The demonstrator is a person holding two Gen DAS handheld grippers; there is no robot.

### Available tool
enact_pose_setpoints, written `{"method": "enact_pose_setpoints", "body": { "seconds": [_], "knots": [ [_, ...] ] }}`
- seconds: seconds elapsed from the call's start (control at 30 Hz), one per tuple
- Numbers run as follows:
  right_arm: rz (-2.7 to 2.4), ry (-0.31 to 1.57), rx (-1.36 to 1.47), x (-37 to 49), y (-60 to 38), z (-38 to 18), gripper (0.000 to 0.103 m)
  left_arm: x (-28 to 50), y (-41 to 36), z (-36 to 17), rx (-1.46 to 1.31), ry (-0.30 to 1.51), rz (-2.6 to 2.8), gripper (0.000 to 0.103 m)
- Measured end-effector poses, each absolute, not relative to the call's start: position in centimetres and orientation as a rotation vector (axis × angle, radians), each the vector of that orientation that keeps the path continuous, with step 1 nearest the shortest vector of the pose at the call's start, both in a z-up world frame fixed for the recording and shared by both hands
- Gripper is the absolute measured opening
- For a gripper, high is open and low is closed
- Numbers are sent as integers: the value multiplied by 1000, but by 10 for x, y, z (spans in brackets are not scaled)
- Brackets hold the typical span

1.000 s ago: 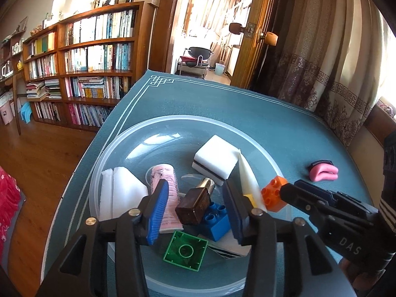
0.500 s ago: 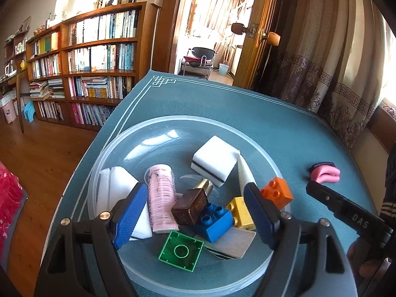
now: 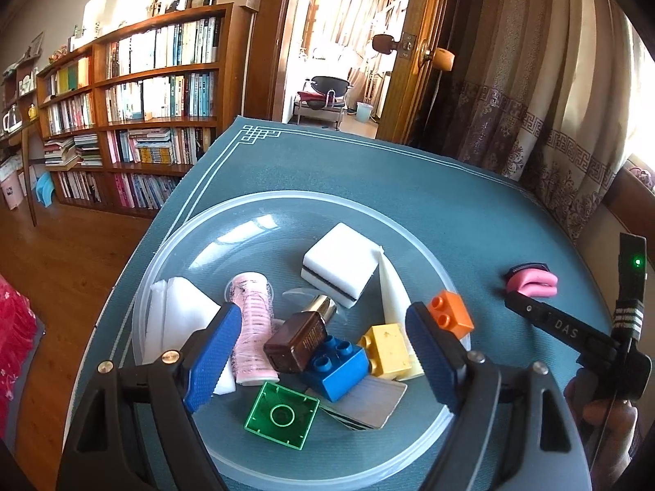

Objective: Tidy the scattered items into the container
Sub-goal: 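Withdraw both tools from the bowl toward the pink curler and black comb, then grasp the pink foam curler with the right tool while the left tool grasps the black comb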

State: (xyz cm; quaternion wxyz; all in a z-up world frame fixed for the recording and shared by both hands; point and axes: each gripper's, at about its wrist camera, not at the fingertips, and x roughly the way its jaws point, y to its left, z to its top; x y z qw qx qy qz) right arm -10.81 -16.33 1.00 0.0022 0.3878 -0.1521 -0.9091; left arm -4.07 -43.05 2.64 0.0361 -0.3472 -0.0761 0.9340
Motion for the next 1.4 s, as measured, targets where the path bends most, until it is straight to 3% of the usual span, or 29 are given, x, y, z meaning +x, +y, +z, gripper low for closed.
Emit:
{"method": "enact_pose_setpoints", "body": {
  "seconds": [0.07, 0.17, 1.1, 1.4],
  "knots": [
    [-2866, -468, 1213, -113, -165, 11, 67, -41, -428, 26, -1070, -228, 2864, 85],
    [-2896, -472, 1226, -121, -165, 11, 70, -41, -424, 27, -1066, -212, 2857, 86],
    [-3052, -477, 1259, -53, -53, 9, 69, -36, -357, 39, -1009, -48, 2770, 86],
    [-3034, -617, 1252, -53, -33, 11, 70, -35, -325, 40, -997, 17, 2726, 87]
  ]
}}
